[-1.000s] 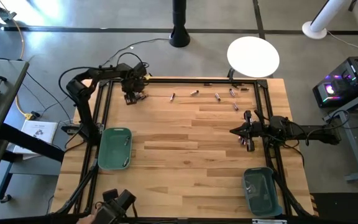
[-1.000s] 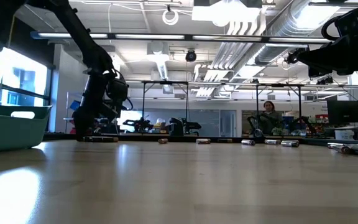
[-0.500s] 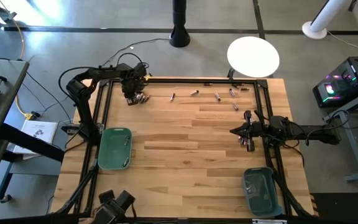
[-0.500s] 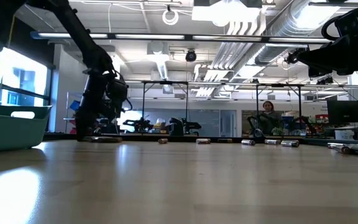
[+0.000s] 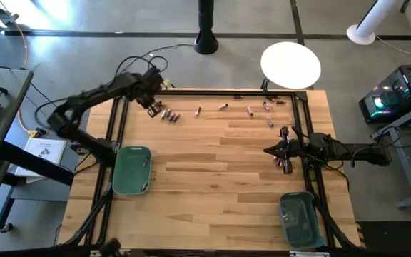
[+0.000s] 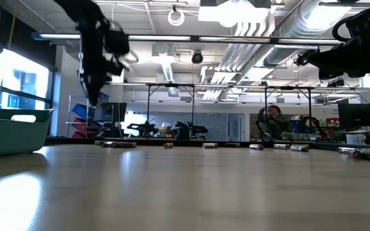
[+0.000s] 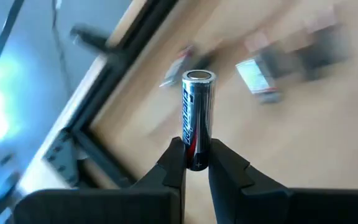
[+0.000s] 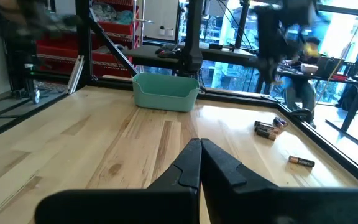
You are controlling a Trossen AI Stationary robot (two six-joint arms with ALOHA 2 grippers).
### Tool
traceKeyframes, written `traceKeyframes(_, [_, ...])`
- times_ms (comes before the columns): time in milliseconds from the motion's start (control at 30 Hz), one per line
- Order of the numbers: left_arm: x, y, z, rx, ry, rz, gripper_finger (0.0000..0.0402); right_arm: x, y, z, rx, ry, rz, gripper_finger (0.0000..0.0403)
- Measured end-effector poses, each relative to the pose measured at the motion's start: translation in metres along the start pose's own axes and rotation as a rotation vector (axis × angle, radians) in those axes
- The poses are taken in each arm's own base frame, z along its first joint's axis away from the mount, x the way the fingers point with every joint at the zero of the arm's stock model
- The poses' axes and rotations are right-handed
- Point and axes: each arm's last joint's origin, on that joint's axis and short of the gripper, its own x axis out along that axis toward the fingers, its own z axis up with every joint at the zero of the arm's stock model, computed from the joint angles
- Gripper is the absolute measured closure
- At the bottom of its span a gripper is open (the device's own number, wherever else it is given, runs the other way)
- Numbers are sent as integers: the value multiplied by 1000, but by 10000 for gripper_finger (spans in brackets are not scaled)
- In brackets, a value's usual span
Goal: Sort batteries
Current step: Put the silver battery into the green bin
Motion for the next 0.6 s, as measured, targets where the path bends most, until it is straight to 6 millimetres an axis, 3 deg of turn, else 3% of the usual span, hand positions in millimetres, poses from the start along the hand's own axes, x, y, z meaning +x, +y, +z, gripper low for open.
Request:
traceKeyframes(200, [-73, -62, -33, -38, -193, -126, 371, 0, 0, 0, 0, 0, 0, 402])
traceKeyframes(333, [-107, -102, -65, -115, -250, -268, 371, 0, 0, 0, 0, 0, 0, 402])
traceKeyframes(467, [-127, -136, -97, -223, -221, -372, 371, 0, 0, 0, 0, 0, 0, 402])
traceKeyframes(600, [-125, -161, -129, -341, -86, -371, 371, 0, 0, 0, 0, 0, 0, 402])
